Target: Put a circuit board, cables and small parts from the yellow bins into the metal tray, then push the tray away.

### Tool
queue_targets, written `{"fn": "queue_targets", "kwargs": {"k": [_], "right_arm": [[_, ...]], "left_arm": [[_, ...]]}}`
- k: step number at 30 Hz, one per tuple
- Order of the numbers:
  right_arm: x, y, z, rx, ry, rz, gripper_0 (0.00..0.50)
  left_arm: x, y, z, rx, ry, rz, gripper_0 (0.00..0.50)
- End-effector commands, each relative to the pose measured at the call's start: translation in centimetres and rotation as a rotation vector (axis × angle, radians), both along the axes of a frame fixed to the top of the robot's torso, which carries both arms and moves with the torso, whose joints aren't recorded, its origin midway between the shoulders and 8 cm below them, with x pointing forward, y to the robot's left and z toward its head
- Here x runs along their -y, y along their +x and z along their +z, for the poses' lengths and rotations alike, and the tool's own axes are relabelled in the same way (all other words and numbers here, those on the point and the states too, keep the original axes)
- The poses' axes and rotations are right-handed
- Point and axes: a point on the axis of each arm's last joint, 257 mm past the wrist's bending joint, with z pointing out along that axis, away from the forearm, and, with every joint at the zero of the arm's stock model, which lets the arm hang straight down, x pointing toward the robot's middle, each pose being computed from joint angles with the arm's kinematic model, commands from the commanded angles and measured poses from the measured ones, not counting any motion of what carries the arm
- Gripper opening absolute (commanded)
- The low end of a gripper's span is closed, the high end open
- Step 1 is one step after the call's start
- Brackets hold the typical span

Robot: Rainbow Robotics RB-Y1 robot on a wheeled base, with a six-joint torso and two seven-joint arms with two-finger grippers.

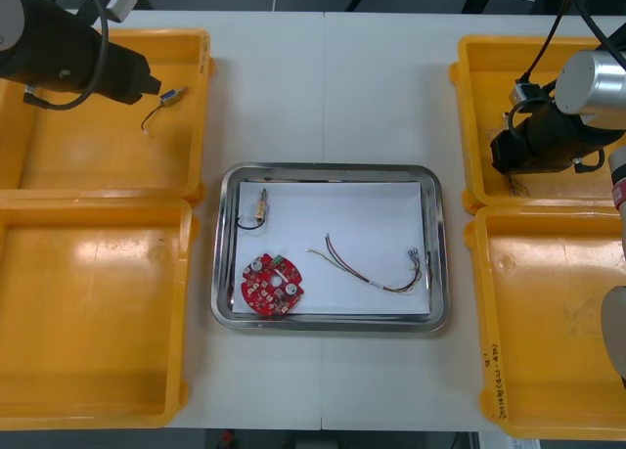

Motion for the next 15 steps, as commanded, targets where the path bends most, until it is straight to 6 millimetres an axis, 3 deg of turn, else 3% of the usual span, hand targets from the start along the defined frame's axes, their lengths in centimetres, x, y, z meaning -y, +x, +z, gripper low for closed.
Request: {"fn": "queue_targets", "kwargs": {"k": [1,6,15], "right_arm": [[-0.3,-1.4,-1.9,-0.041,0.007,-0.022,0.0],[-0.4,-1.6,-0.1,-0.033,-0.02,-0.008,0.0],[0.0,-3.8,5.5,-0.024,-0.06,0.021,0.0]], "left_arm": [[-1.4,1.7,4.6,0.108,0.061,-0.091,0.5],[-1.8,2.7,4.4,0.123,0.089,-0.129,0.5],[-1.8,5.1,2.5,0.181,0.139,-0.188,0.5]]}}
